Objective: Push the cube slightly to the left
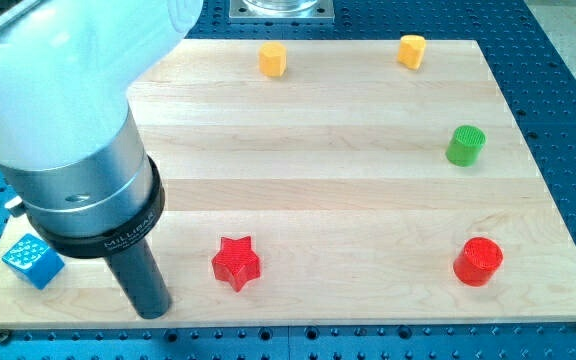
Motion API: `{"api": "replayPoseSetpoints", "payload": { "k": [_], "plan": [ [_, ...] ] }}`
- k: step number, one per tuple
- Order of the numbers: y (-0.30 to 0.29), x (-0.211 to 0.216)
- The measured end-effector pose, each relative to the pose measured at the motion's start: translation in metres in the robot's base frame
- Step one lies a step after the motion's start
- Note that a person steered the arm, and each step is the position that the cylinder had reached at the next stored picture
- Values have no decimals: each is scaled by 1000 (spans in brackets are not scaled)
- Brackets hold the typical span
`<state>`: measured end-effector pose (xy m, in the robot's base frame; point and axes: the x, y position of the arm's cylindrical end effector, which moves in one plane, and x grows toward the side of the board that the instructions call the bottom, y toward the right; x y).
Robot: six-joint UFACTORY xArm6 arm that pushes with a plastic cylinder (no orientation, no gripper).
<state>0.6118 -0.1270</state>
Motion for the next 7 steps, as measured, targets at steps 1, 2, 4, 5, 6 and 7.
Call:
{"api": "replayPoseSetpoints", "payload": {
  "k": [1, 2, 4, 5, 6, 7],
  "plan": [
    [4, 0],
    [4, 0],
    [4, 0],
    [0, 0],
    [-4, 0],
    [-7, 0]
  ]
}}
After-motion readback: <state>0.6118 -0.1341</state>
